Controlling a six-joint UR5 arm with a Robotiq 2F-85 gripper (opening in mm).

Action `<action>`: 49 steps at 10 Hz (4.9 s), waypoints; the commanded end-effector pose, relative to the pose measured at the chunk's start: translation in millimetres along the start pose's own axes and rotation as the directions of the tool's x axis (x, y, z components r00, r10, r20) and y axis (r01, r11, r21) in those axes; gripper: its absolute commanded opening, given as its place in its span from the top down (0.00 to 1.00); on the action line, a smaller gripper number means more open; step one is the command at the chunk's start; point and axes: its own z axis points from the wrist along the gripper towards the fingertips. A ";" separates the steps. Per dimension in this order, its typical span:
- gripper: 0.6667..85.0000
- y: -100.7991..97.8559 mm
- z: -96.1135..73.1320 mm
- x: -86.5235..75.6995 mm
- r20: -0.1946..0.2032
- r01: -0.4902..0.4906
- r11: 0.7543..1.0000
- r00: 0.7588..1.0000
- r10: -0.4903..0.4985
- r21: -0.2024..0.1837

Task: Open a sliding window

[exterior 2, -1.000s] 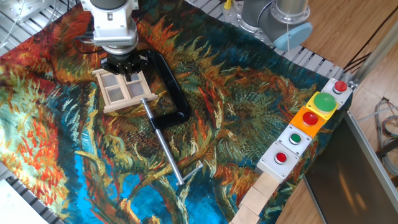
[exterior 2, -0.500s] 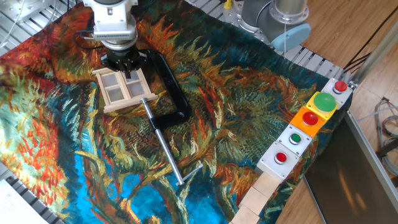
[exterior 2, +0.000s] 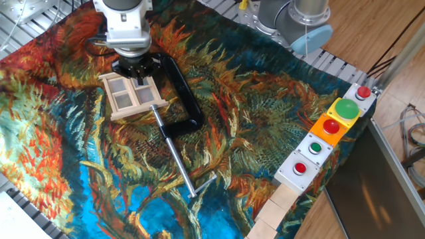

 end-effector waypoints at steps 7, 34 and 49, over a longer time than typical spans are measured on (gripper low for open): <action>0.56 -6.9 12.2 -1.2 -0.011 0.080 0.996 0.997 -0.080 0.026; 0.50 -5.4 12.5 6.5 -0.026 0.087 0.995 0.996 -0.085 0.055; 0.46 -1.6 17.2 2.7 -0.040 0.124 0.989 0.992 -0.122 0.078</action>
